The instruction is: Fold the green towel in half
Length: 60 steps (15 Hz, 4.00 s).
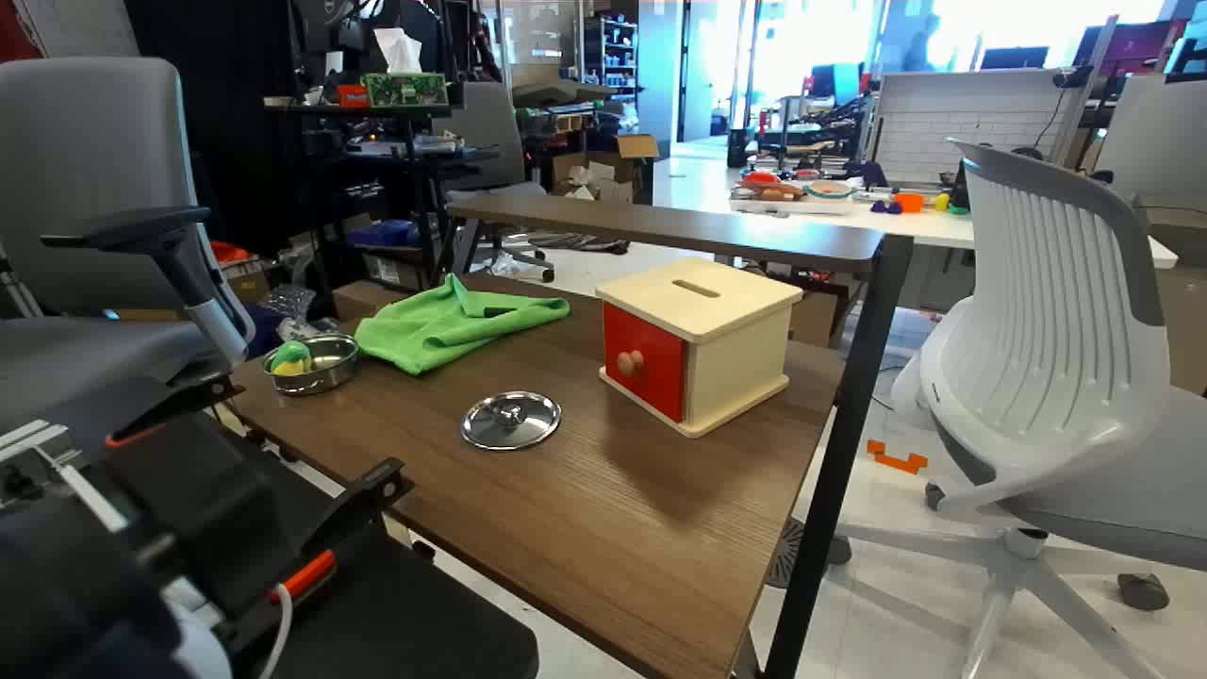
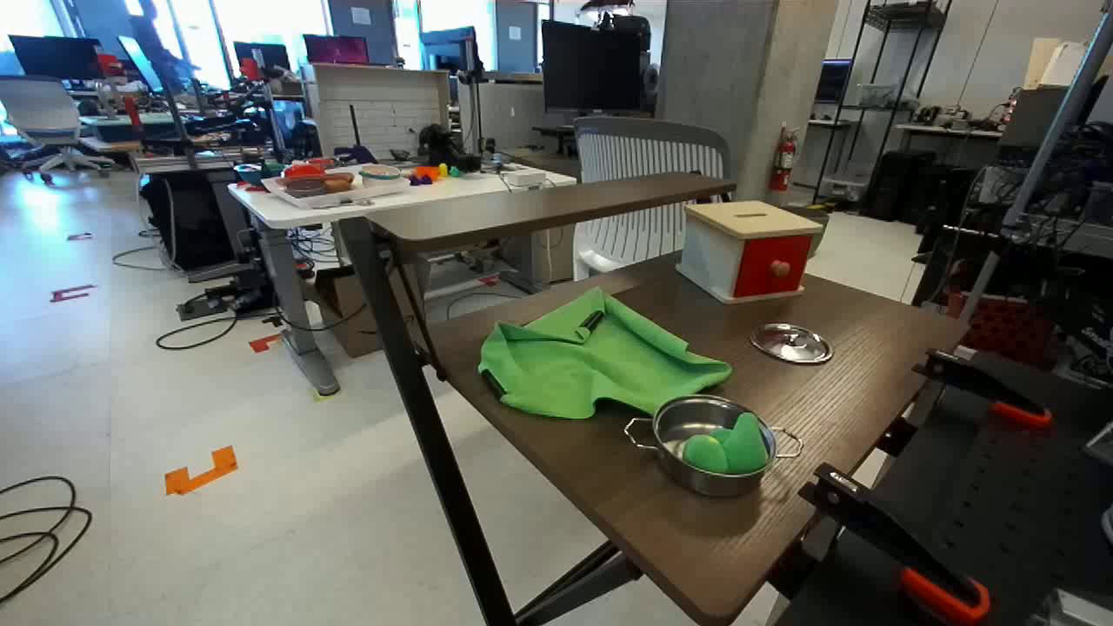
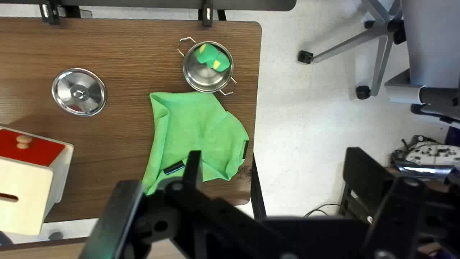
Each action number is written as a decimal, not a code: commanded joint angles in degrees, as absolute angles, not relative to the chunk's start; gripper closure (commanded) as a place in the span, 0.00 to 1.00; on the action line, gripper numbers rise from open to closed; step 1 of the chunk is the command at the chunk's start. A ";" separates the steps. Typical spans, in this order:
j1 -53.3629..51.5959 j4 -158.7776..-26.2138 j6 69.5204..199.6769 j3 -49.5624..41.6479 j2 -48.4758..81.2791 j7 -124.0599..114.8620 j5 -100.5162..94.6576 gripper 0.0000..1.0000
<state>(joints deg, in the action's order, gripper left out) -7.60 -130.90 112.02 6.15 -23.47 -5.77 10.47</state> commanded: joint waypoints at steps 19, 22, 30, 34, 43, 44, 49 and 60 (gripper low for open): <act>-8.68 -118.00 108.86 11.65 -3.03 -5.32 1.40 0.00; -9.55 -114.15 106.66 12.10 3.97 -4.99 -0.97 0.00; -9.79 -112.30 118.61 10.09 16.51 -5.13 -0.65 0.00; -10.38 -112.53 127.63 9.84 20.90 -4.74 -0.80 0.00; -10.23 -112.34 142.95 10.58 30.98 -3.08 1.39 0.00; -10.49 -112.01 143.78 10.49 32.01 -3.26 1.31 0.00; -11.54 -108.76 144.28 9.94 36.65 -3.72 0.31 0.00; -13.58 -97.36 140.17 8.38 45.19 -5.22 -0.32 0.00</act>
<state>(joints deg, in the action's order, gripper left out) -12.08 -102.13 143.25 9.80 42.52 -4.47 -0.23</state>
